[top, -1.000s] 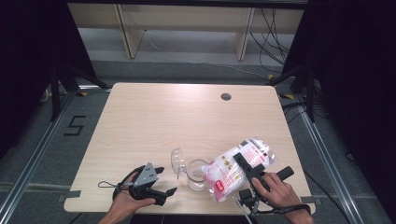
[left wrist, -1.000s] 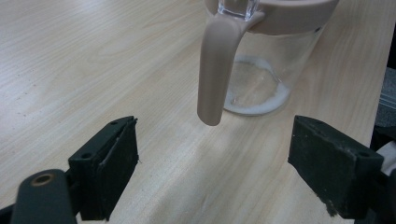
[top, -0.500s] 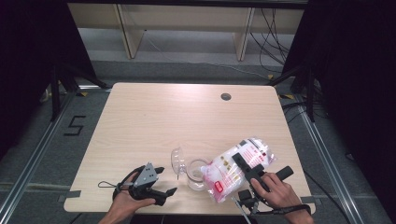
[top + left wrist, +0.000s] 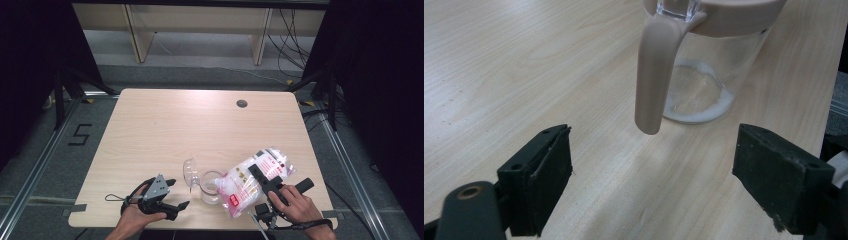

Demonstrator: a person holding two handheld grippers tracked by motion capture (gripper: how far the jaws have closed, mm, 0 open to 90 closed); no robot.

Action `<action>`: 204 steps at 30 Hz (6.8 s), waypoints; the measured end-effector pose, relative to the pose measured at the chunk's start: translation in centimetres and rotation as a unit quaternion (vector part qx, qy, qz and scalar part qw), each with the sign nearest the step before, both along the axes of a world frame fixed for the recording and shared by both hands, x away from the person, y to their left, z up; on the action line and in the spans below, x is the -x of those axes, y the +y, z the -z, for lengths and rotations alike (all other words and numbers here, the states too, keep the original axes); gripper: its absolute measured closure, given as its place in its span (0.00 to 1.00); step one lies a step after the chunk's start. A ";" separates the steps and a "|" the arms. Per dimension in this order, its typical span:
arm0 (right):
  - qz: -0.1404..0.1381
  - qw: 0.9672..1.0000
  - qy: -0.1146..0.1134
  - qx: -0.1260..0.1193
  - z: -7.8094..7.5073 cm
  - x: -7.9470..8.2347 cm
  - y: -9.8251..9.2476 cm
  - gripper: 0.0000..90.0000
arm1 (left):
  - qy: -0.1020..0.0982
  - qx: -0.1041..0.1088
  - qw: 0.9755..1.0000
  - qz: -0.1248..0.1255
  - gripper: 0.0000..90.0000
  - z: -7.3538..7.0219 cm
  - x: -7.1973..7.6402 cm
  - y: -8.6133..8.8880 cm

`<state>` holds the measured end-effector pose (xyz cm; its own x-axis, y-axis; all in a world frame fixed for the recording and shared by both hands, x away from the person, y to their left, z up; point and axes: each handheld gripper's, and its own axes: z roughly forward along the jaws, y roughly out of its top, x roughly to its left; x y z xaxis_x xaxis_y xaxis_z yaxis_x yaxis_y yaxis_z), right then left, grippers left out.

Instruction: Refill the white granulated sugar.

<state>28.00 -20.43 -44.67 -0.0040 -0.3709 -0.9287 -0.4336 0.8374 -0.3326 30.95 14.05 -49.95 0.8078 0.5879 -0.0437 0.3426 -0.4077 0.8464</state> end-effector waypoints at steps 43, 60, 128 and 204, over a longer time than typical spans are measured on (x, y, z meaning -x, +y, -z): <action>-0.001 1.000 -0.001 0.003 -0.2 0.1 0.0 0.61 | 0.002 -0.001 1.000 0.002 0.17 -0.1 0.0 0.1; -0.004 1.000 -0.005 0.003 -0.2 0.1 0.1 0.61 | 0.000 -0.003 1.000 0.004 0.17 -0.1 0.0 0.1; 0.005 1.000 -0.011 0.019 -0.9 0.3 -0.1 0.62 | 0.000 0.000 1.000 0.003 0.17 -0.1 0.0 0.1; -0.002 1.000 -0.008 0.020 -1.2 0.5 -0.2 0.65 | 0.002 -0.001 1.000 0.004 0.17 -0.1 -0.1 0.1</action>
